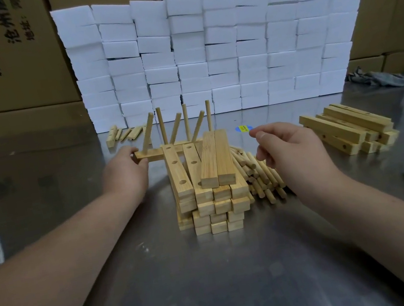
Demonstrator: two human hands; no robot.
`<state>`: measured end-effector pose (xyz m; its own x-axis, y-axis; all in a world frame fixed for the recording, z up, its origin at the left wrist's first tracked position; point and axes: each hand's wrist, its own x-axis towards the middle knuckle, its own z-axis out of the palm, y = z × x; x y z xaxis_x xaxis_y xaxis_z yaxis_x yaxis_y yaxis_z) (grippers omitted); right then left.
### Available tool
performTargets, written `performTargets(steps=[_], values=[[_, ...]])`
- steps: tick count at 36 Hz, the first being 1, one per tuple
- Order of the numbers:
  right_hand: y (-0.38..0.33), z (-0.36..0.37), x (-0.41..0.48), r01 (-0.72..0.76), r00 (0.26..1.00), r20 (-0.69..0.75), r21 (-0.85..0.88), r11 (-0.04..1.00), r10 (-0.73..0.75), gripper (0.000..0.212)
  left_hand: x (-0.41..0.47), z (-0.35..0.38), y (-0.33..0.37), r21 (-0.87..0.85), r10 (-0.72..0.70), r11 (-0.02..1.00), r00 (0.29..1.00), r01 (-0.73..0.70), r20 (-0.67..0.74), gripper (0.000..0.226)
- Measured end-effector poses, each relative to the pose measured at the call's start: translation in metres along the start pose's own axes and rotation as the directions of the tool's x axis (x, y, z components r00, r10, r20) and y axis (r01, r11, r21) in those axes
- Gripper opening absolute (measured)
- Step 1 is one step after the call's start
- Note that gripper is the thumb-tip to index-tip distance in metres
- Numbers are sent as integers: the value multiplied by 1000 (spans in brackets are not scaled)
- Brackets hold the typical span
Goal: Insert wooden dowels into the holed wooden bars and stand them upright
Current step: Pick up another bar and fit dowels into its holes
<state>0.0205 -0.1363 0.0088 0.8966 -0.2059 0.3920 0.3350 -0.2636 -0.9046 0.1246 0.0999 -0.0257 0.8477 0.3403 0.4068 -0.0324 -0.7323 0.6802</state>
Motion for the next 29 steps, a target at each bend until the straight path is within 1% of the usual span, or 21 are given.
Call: performTargets(steps=[3, 6, 10, 15, 18, 21, 26, 29], values=[[0, 0, 0, -8, 1000, -5, 4, 1000, 8, 18, 9, 7, -2, 133, 48, 990, 998, -51, 29, 31], [1, 1, 1, -7, 1000, 5, -6, 1000, 7, 18, 19, 11, -2, 255, 78, 963, 995, -90, 60, 32], [3, 2, 0, -9, 1000, 23, -10, 1000, 10, 19, 28, 16, 0, 354, 103, 926, 991, -127, 84, 31], [3, 4, 0, -11, 999, 32, 12, 1000, 11, 22, 34, 22, 5, 391, 149, 894, 968, -219, 201, 32], [1, 4, -2, 1, 999, 43, 19, 1000, -1, 23, 36, 24, 6, 376, 157, 892, 952, -250, 261, 33], [-1, 4, -2, -6, 999, 45, 12, 1000, 6, 23, 37, 25, 6, 391, 176, 880, 949, -272, 262, 36], [-1, 4, -2, -18, 999, 33, -8, 1000, 18, 22, 36, 25, 10, 408, 225, 854, 936, -323, 270, 25], [-2, 4, -2, -17, 999, 39, -19, 1000, 17, 22, 36, 24, 12, 423, 229, 846, 937, -326, 265, 23]])
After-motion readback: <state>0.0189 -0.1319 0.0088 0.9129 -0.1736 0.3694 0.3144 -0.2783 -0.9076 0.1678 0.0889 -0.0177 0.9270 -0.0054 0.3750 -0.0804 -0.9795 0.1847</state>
